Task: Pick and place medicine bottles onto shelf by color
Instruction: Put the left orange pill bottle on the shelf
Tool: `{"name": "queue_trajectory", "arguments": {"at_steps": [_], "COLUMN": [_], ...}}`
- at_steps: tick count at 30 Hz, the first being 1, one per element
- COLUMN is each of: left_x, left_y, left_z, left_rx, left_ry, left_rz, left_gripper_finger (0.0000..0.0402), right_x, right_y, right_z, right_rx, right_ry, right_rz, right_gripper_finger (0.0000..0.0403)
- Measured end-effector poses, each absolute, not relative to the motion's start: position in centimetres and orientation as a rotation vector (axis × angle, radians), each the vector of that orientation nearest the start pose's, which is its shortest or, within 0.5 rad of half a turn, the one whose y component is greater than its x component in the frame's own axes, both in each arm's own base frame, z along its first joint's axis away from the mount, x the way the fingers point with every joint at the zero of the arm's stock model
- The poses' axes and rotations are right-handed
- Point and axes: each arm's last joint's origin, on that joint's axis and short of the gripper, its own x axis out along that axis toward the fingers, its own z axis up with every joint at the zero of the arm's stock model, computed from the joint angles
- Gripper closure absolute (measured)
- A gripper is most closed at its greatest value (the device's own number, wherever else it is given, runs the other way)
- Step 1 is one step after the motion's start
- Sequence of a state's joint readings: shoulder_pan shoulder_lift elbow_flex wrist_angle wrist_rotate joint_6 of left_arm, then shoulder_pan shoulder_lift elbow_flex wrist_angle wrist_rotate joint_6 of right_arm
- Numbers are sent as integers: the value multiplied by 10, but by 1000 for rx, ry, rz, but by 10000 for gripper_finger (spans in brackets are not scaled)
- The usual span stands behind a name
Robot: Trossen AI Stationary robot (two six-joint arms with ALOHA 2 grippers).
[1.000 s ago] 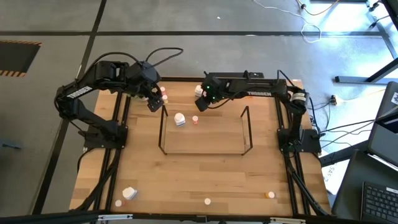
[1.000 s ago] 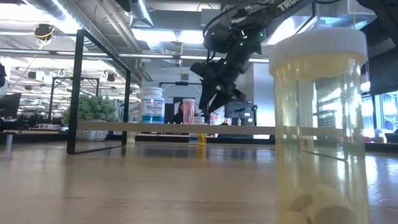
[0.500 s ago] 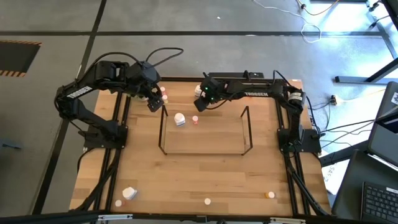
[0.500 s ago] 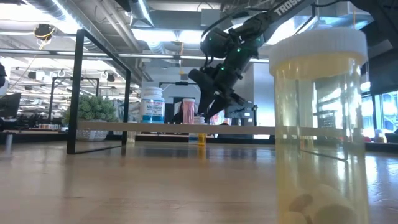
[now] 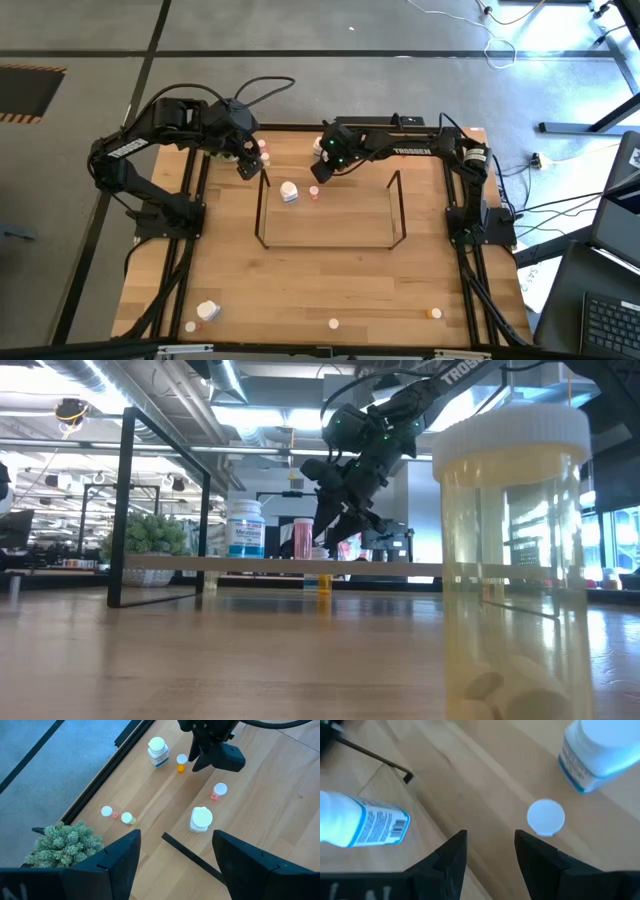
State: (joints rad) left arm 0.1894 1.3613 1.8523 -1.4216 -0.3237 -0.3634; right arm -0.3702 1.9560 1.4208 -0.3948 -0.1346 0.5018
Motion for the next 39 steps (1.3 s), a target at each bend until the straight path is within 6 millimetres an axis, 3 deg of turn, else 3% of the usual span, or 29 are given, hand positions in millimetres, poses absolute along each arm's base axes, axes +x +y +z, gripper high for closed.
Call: {"name": "queue_trajectory", "arguments": {"at_steps": [10,14,23,33,39], "left_x": [204,204,204,204,204], "left_y": [48,48,48,48,48], "left_z": [454,454,454,454,454], "left_rx": [-236,-235,-234,-234,-234], "left_ry": [850,850,851,852,852], "left_rz": [624,624,624,624,624], "left_gripper_finger": [160,160,160,160,160], "right_x": [391,391,391,394,392], "right_y": [-148,-148,-148,-149,-150], "right_z": [197,197,197,199,199], "right_rx": [571,677,640,529,540], "right_ry": [860,840,849,831,832], "right_rz": [-405,-457,-417,-370,-461], "right_gripper_finger": [235,237,272,226,204]}}
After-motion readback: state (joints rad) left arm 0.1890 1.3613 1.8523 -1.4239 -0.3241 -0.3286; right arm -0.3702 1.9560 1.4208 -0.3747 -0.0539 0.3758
